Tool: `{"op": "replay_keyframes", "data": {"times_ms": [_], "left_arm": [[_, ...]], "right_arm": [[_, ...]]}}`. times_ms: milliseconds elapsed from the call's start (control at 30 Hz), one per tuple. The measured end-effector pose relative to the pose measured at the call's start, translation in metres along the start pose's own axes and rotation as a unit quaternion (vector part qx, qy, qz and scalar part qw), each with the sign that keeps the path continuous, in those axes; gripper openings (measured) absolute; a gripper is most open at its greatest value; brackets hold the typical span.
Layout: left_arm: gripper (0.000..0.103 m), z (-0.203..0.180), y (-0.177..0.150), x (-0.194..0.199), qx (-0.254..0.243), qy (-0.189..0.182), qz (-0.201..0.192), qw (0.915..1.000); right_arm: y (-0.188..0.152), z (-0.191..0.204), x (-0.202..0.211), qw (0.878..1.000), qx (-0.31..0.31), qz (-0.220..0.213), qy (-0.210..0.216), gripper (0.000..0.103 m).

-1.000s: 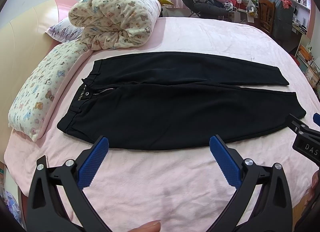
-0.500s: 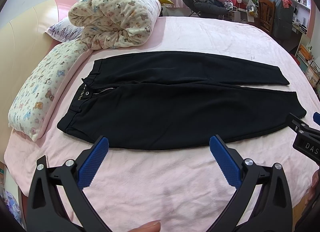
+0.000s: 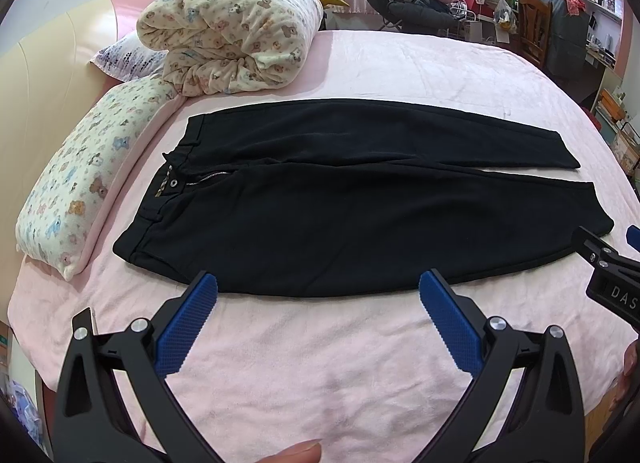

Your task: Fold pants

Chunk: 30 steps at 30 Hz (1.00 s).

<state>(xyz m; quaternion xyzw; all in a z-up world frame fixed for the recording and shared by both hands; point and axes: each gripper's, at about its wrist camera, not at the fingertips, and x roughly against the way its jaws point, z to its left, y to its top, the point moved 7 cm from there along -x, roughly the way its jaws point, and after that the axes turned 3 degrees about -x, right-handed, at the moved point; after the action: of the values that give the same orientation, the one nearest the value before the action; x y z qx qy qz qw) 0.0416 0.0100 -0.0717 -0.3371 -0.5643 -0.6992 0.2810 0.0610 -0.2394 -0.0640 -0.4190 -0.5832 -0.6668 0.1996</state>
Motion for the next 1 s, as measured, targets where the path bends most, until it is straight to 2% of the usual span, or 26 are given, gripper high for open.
{"op": "replay_keyframes", "data": {"times_ms": [1000], "left_arm": [[0.101, 0.0011, -0.0026, -0.0061, 0.001, 0.000, 0.008, 1.0000]], "right_arm": [[-0.0013, 0.0026, -0.0066, 1.000, 0.000, 0.006, 0.002, 0.102]]}}
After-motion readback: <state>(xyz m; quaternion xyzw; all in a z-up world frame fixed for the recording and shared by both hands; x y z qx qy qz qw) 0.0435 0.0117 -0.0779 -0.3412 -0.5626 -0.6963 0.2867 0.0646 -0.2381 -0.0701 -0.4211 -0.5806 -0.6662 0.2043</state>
